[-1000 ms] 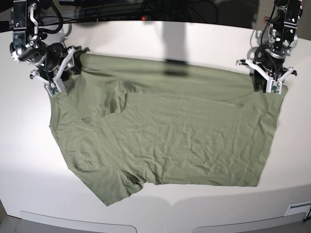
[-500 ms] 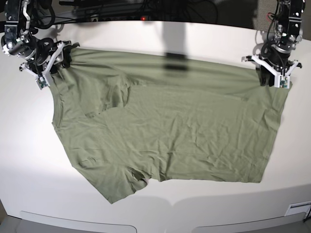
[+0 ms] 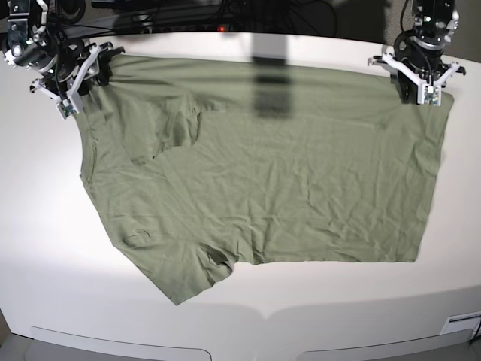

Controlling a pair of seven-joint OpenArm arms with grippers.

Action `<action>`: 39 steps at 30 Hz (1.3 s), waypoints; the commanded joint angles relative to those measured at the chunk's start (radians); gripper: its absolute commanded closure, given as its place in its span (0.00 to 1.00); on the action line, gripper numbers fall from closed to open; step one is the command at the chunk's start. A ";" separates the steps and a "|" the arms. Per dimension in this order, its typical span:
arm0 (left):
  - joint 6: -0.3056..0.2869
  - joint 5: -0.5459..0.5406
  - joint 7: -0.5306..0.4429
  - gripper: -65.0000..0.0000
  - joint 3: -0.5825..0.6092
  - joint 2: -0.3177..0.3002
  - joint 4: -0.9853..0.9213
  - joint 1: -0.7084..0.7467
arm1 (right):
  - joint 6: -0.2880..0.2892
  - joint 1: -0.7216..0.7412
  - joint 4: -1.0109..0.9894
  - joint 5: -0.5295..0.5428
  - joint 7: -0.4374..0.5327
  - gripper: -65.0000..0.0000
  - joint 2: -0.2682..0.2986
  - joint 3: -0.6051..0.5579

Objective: Fold the T-shirt properly
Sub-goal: 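Drag the held edge back toward the arms, spreading the shirt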

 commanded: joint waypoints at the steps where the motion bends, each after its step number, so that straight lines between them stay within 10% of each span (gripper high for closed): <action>1: -0.022 0.007 0.208 0.78 0.008 0.008 -0.030 0.057 | -0.008 -0.013 0.011 -0.023 -0.022 0.60 0.017 0.009; 39: -0.021 0.050 0.178 0.78 0.008 0.085 -0.030 0.196 | -0.013 -0.071 0.019 -0.028 -0.068 0.60 0.019 0.009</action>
